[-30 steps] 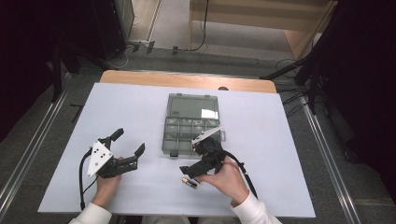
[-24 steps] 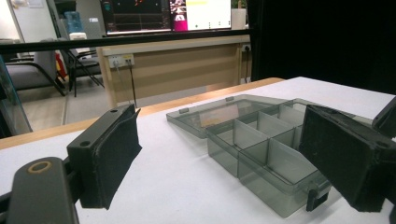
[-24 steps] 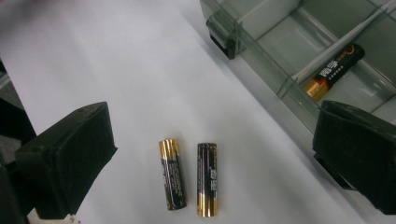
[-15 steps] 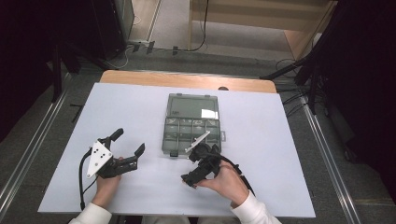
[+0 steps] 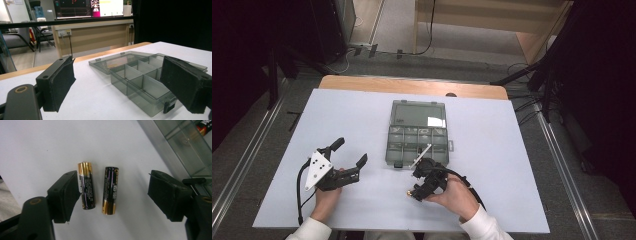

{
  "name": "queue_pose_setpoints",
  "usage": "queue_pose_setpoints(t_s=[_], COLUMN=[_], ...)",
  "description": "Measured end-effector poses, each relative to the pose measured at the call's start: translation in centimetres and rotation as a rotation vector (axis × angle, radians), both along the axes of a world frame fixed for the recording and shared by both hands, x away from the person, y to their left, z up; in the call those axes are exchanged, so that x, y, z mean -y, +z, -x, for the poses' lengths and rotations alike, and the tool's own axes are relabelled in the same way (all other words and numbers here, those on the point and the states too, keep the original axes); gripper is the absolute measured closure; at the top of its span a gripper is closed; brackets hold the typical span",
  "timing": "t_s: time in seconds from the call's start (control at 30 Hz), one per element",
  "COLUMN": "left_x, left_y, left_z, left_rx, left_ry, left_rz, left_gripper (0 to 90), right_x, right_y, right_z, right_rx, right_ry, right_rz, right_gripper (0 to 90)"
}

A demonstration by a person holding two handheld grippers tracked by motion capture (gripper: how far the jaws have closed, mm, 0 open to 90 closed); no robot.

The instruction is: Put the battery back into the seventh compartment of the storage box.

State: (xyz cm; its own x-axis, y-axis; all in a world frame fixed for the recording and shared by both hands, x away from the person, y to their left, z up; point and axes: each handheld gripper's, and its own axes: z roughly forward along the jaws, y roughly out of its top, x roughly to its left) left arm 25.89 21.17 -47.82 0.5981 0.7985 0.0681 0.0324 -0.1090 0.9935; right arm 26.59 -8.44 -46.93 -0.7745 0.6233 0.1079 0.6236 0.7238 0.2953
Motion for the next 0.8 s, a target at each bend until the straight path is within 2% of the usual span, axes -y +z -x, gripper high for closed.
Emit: queue_pose_setpoints(t_s=[0.03,0.13,0.3,0.5,0.67,0.73,0.8], left_x=[0.02,0.0,0.01,0.0,0.01,0.0,0.0], left_y=[-0.01,-0.01,0.0,0.0,0.01,0.0,0.01], left_z=[0.0,0.0,0.01,0.0,0.03,0.02,0.03], left_rx=[-0.001,-0.002,0.001,0.002,0.004,0.003,0.004], left_ry=[-0.001,0.0,0.001,0.003,0.003,0.004,0.004], left_rz=[0.001,0.0,0.001,0.002,0.001,0.001,0.001], left_gripper=[12.1,12.1,12.1,12.1,12.1,12.1,12.1], right_x=[0.06,0.1,0.2,-0.16,-0.25,-0.36,-0.34], right_y=[0.01,0.03,-0.1,-0.57,-0.77,-0.84,-0.88], right_z=[-0.03,-0.07,-0.23,-0.2,-0.23,-0.16,-0.19], right_rx=[-0.003,-0.005,-0.008,-0.019,-0.035,-0.035,-0.032], right_ry=[-0.01,-0.031,-0.045,-0.035,-0.031,-0.031,-0.029], right_rz=[0.005,0.009,0.016,0.053,0.041,0.06,0.058], right_gripper=[34.1,40.8,48.3,60.2,70.2,76.4,76.9])
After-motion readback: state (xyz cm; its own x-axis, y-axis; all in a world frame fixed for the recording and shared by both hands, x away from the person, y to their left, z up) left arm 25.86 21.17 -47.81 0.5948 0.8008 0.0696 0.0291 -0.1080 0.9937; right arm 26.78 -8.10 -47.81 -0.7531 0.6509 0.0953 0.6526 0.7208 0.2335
